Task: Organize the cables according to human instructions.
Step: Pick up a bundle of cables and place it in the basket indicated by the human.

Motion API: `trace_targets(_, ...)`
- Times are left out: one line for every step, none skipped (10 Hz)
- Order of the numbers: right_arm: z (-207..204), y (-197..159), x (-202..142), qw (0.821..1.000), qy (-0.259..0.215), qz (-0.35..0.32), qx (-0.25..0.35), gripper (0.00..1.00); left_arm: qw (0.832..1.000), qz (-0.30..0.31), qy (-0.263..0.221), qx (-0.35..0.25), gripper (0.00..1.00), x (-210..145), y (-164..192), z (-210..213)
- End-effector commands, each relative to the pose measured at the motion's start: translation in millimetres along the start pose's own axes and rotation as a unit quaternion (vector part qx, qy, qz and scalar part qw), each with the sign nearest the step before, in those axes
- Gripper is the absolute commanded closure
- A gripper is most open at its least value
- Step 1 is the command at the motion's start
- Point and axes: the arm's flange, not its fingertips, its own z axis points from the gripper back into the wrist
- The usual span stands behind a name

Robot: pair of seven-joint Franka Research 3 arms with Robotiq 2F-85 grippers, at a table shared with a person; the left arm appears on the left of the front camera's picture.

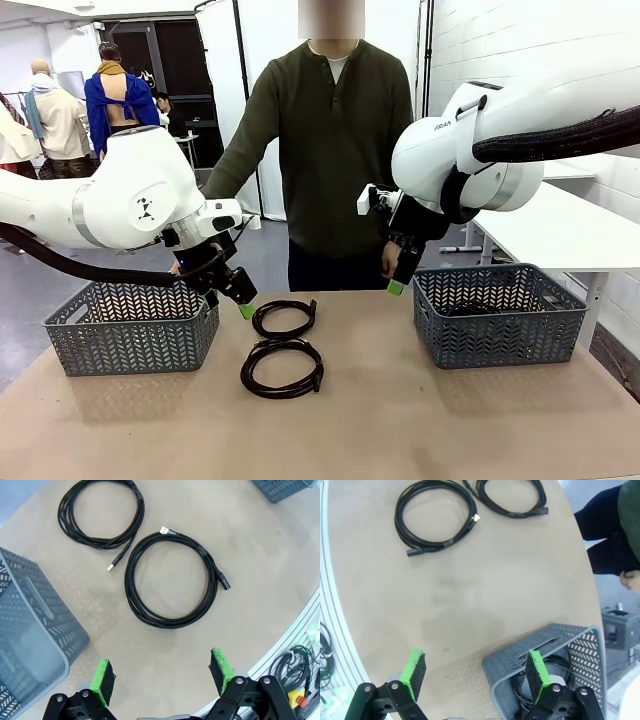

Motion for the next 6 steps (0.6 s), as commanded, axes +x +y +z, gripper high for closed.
trace_targets(-0.1, 0.7, -1.4, 1.000, 0.000, -0.001, 0.000, 0.00, 1.000, 0.000, 0.000, 0.001, 0.00, -0.8, 0.6, 2.4)
trace_targets(-0.1, 0.7, -1.4, 1.000, 0.000, -0.001, 0.000, 0.00, 1.000, 0.000, 0.000, 0.001, 0.00, -0.8, 0.6, 2.4)
trace_targets(-0.1, 0.7, -1.4, 1.000, 0.000, -0.001, 0.000, 0.00, 1.000, 0.000, 0.000, 0.001, 0.00, -0.8, 0.6, 2.4)
trace_targets(-0.1, 0.7, -1.4, 1.000, 0.000, -0.001, 0.000, 0.00, 1.000, 0.000, 0.000, 0.001, 0.00, -0.8, 0.6, 2.4)
trace_targets(-0.1, 0.7, -1.4, 1.000, 0.000, -0.001, 0.000, 0.00, 1.000, 0.000, 0.000, 0.001, 0.00, -0.8, 0.6, 2.4)
trace_targets(-0.1, 0.7, -1.4, 1.000, 0.000, -0.001, 0.000, 0.00, 1.000, -0.001, 0.000, 0.000, 0.00, 0.0, -0.6, 0.1)
